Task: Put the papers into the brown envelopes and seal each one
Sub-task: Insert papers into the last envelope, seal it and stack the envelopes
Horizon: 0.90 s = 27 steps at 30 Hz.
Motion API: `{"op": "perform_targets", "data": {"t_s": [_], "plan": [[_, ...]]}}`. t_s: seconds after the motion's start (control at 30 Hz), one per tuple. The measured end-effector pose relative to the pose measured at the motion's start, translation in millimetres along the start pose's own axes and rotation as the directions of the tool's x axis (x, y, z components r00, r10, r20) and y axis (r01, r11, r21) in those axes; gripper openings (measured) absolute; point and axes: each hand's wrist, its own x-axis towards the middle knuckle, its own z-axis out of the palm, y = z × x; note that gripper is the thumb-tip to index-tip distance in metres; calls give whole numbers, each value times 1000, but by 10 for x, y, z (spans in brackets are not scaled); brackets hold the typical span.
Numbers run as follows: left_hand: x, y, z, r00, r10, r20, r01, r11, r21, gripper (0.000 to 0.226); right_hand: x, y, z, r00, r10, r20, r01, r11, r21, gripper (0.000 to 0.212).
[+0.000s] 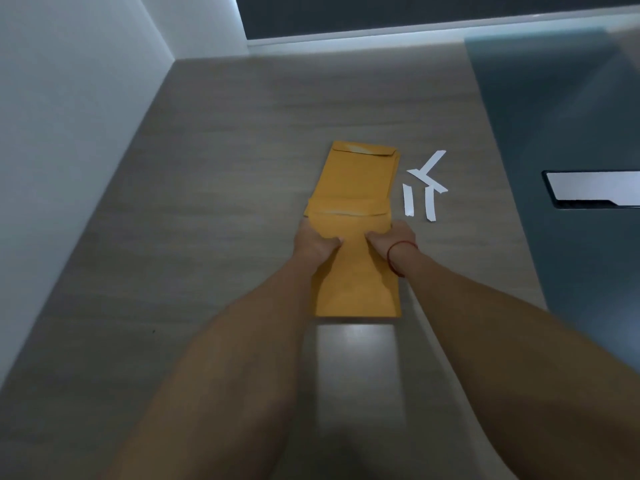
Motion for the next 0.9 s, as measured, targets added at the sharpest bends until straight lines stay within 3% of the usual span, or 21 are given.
{"op": "perform_targets", "data": {"t_s": [0.27,0.57,0.67,0.73,0.83,0.9], "plan": [[984,802,52,990,141,15,-141,982,126,72,853,-711,-156,994,6,-113,-7,1000,-13,45],[1869,1076,361,997,55,51,-73,874,480,87,1611,-895,-15,970,55,-236,-93,984,-153,33],[1942,969,438,999,-5,-37,18,928,372,91,1703,-880,56,963,94,-251,-124,986,-107,54],[1947,891,422,994,-67,-84,87,959,270,98,1715,-863,76,960,101,-260,-130,986,-99,48],[1898,828,318,990,-142,5,140,976,166,106,1655,-862,61,983,134,-124,-144,986,-82,39],[1804,777,248,976,-192,103,182,979,96,102,1555,-832,50,984,179,23,-178,983,-49,49]]}}
